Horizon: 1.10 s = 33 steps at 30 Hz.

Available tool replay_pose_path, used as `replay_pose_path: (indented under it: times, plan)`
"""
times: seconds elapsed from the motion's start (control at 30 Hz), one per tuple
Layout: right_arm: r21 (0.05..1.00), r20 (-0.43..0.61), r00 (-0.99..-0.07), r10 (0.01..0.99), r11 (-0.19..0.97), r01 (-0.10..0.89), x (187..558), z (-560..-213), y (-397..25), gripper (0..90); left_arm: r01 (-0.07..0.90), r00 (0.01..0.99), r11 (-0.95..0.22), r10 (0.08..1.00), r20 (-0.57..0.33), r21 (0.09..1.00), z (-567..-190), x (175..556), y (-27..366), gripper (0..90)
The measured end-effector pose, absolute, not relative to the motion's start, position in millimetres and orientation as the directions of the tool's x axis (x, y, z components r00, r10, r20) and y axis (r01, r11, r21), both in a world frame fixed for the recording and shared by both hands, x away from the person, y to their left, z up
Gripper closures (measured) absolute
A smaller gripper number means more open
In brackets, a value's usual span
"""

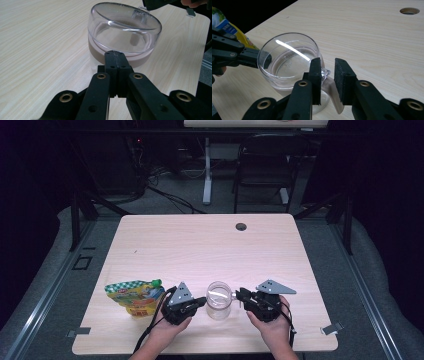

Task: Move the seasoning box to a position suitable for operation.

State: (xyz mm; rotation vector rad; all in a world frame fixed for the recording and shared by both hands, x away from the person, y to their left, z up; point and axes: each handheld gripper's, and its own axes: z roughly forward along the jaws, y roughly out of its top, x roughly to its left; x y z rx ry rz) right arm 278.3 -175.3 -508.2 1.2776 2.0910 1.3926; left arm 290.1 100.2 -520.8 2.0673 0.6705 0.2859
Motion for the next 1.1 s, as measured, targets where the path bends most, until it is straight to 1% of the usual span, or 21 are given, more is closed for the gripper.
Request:
replay_pose_path:
  times: [0.13, 0.33, 0.43, 0.7, 0.93, 1.1]
  plan:
    - [0.861, 0.177, -0.556, 0.812, 0.146, 0.488, 275.8, -508.5, -175.0, 72.1, 0.346, 0.826, -0.437, 0.561, -0.049, 0.831, -518.8, 290.5, 99.3, 90.0]
    - [0.873, 0.123, -0.591, 0.797, 0.196, 0.446, 269.7, -509.3, -175.4, 63.4, 0.343, 0.825, -0.434, 0.564, -0.047, 0.833, -516.5, 290.9, 97.7, 90.0]
    - [0.878, 0.095, -0.609, 0.788, 0.222, 0.425, 268.5, -510.1, -174.5, 57.6, 0.338, 0.825, -0.431, 0.564, -0.043, 0.836, -515.4, 291.0, 97.2, 90.0]
    - [0.874, 0.068, -0.628, 0.775, 0.257, 0.412, 266.0, -510.8, -170.4, 55.4, 0.335, 0.828, -0.438, 0.56, -0.038, 0.834, -512.0, 291.8, 96.0, 90.0]
    - [0.88, 0.031, -0.641, 0.767, 0.283, 0.381, 261.5, -510.6, -166.9, 47.3, 0.331, 0.829, -0.437, 0.558, -0.037, 0.836, -511.2, 292.4, 94.5, 90.0]
    - [0.879, 0.015, -0.644, 0.765, 0.297, 0.373, 260.0, -511.1, -165.3, 44.9, 0.331, 0.83, -0.436, 0.557, -0.038, 0.837, -510.1, 292.8, 93.2, 90.0]
